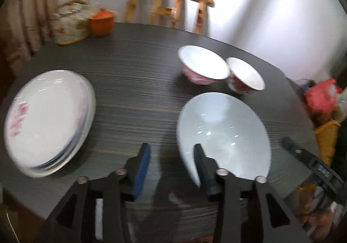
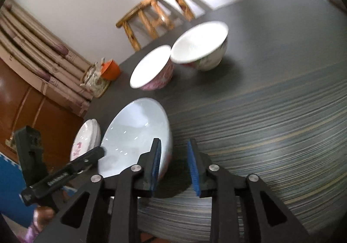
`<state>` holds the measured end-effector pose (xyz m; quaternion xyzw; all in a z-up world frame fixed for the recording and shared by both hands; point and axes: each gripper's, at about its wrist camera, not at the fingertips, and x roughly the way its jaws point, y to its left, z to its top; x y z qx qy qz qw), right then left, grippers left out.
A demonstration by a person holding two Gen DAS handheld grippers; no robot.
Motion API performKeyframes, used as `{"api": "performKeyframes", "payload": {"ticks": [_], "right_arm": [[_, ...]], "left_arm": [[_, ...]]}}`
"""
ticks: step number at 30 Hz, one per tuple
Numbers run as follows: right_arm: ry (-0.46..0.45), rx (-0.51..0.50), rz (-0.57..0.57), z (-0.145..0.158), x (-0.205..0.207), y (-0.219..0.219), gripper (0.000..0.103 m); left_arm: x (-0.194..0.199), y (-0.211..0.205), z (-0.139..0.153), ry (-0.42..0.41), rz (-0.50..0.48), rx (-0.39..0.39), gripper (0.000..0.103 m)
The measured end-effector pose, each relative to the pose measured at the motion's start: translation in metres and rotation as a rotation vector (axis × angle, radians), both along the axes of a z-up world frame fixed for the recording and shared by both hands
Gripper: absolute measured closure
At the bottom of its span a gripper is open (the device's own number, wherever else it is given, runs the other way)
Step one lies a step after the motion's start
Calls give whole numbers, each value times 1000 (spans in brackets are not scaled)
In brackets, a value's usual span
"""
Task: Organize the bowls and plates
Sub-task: 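Lower the white bowl onto the table and open both grippers, then move both grippers toward the pink-flowered bowl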
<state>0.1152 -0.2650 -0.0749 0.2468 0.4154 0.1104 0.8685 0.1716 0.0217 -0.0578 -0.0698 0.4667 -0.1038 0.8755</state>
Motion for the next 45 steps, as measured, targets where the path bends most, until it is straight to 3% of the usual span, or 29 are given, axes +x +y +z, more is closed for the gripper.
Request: {"api": "performKeyframes", "payload": {"ticks": [4,10,12,15,17,19,21,23,27,31,34,36,38,45], "right_arm": [[-102,-165,-37,14,-31,-9,76],[-169,-292,-15,15,-78,-11,68],[-192,-300,-24,13,-91,-17,60],[-220,-337,-63,6,-109,-25,49],[-225,-304,-90,3,-117,-34,32],[-244,-266,-127,7,-121,-43,26],[-234,-232,-135,7,-121,-48,26],[-160,-171,-95,5,-111,-50,27],[-123,-49,-31,22,-95,-52,28],[-112,50,60,57,-59,-41,28],[-81,177,114,72,-27,-35,32],[-58,233,108,79,-3,-30,39],[-12,308,119,80,23,-26,52],[138,397,79,60,96,-12,56]], "left_arm": [[-34,3,12,-72,45,41,46],[-79,-14,27,-159,27,107,46],[-87,-18,29,-164,-5,68,46],[-93,-17,29,-156,-74,-59,46],[-91,-17,29,-146,-73,-104,46],[-88,-16,30,-120,-70,-127,46],[-84,-14,37,-137,-67,-113,46],[-81,-15,45,-154,-80,-72,46],[-62,-24,62,-176,-149,64,46],[-19,-26,72,-114,-188,58,46],[15,-29,79,-110,-201,81,46],[38,-29,79,-97,-201,92,46],[63,-29,78,-66,-224,58,46],[143,-26,62,22,-216,-1,46]]}}
